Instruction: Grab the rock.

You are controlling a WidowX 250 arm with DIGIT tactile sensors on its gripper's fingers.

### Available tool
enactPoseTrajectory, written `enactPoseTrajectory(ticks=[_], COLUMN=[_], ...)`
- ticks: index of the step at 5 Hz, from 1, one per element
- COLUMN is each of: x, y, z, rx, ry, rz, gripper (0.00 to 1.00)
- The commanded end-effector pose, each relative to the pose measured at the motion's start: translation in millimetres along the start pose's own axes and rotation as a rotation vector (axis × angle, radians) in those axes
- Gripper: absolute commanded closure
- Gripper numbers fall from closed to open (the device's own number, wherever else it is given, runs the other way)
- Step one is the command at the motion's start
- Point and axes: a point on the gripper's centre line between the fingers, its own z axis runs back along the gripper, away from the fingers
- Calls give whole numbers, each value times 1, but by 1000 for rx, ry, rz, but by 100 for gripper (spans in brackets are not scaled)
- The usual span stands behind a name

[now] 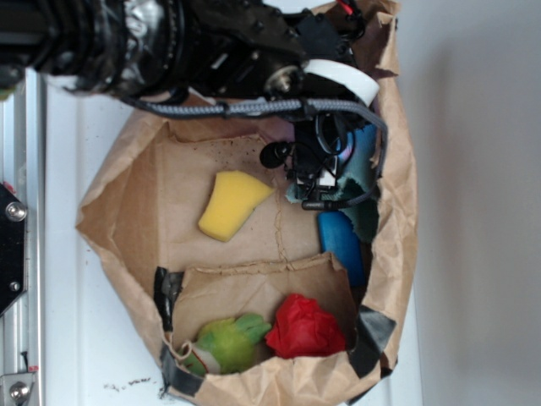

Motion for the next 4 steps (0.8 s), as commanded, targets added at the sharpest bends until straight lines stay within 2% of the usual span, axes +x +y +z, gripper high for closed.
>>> enactPoseTrajectory(ticks=[1, 2, 3, 4], x=[21, 21, 8, 0], y=[42, 48, 38, 26], z=[33, 31, 43, 61], rx=[72, 97, 54, -28], ry=[11, 40, 52, 39], rz=[15, 19, -27, -57], gripper=[0, 0, 0, 0])
